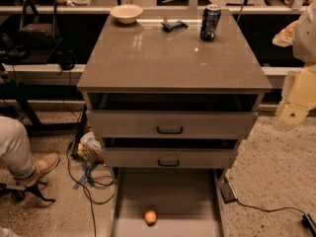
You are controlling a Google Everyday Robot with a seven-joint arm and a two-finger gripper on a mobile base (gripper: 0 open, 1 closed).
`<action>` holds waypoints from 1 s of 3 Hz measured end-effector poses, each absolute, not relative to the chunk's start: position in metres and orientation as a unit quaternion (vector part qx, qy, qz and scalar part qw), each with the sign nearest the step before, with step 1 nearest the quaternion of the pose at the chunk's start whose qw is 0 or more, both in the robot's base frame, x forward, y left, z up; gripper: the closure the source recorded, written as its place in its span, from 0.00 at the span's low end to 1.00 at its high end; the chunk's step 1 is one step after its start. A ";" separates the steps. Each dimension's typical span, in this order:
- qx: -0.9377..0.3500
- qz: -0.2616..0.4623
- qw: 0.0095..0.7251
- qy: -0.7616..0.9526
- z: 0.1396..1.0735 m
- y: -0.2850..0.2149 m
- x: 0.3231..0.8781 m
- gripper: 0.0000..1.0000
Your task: Pick orange from bottom drawer and place on counter
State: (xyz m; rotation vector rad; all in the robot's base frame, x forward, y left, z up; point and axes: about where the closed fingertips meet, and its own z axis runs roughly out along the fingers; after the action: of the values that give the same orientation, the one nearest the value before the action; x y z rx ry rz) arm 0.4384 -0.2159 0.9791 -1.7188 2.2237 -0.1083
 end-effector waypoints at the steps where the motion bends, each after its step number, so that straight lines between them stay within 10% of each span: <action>1: -0.603 -0.038 0.164 0.780 0.979 -0.216 0.438 0.00; 3: -0.600 0.032 0.195 0.775 0.929 -0.202 0.443 0.00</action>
Offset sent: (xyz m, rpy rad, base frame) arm 0.0125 0.0021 -0.0177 0.0777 0.0087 0.0126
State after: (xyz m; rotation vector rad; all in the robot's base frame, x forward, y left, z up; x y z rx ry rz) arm 0.4425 -0.2022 0.9293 -1.6831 2.1721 0.0892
